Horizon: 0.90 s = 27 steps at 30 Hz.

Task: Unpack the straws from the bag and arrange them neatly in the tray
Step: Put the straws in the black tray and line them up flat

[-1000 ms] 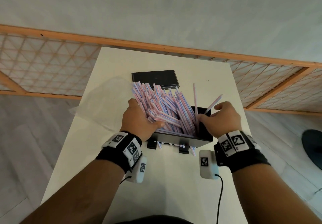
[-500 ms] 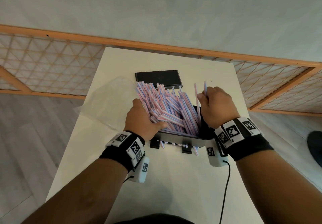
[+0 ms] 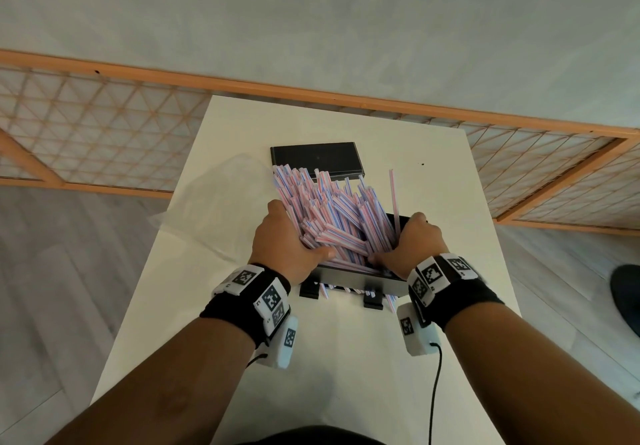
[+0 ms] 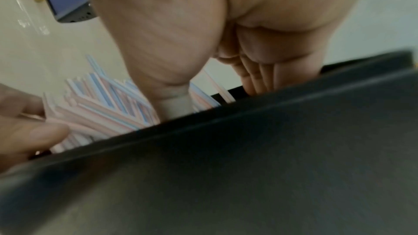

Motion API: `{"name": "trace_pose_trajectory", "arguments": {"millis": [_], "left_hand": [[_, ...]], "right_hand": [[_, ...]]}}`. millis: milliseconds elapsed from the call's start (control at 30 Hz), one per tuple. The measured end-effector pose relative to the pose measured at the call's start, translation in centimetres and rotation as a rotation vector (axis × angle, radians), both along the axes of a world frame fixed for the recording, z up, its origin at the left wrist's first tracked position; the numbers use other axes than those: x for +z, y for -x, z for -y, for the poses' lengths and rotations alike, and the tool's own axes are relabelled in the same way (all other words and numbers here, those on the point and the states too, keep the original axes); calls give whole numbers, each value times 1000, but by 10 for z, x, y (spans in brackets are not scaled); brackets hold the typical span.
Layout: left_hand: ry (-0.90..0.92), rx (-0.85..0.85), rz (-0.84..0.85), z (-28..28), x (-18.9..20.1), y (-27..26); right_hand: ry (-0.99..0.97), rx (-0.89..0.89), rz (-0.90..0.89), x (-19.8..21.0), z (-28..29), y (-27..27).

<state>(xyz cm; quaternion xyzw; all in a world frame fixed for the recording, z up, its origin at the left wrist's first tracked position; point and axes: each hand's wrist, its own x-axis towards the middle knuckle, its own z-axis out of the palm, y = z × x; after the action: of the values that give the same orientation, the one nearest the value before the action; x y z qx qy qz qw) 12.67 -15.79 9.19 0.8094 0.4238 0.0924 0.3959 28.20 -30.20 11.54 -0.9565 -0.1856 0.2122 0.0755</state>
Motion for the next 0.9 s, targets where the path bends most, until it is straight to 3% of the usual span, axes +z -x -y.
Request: {"name": "trace_pose_trajectory", "arguments": {"millis": [167, 300, 467, 833, 900], "left_hand": [[-2, -3, -3, 0, -1, 0], [-7, -2, -3, 1, -1, 0], [-13, -2, -6, 1, -1, 0], [6, 9, 11, 0, -3, 0], [4, 3, 16, 0, -3, 0]], "right_hand": [[124, 77, -42, -16, -16, -2], [69, 45, -53, -26, -16, -2], [17, 134, -42, -30, -18, 0], [-191, 504, 192, 1, -38, -3], [-144, 510, 232, -1, -35, -3]]}}
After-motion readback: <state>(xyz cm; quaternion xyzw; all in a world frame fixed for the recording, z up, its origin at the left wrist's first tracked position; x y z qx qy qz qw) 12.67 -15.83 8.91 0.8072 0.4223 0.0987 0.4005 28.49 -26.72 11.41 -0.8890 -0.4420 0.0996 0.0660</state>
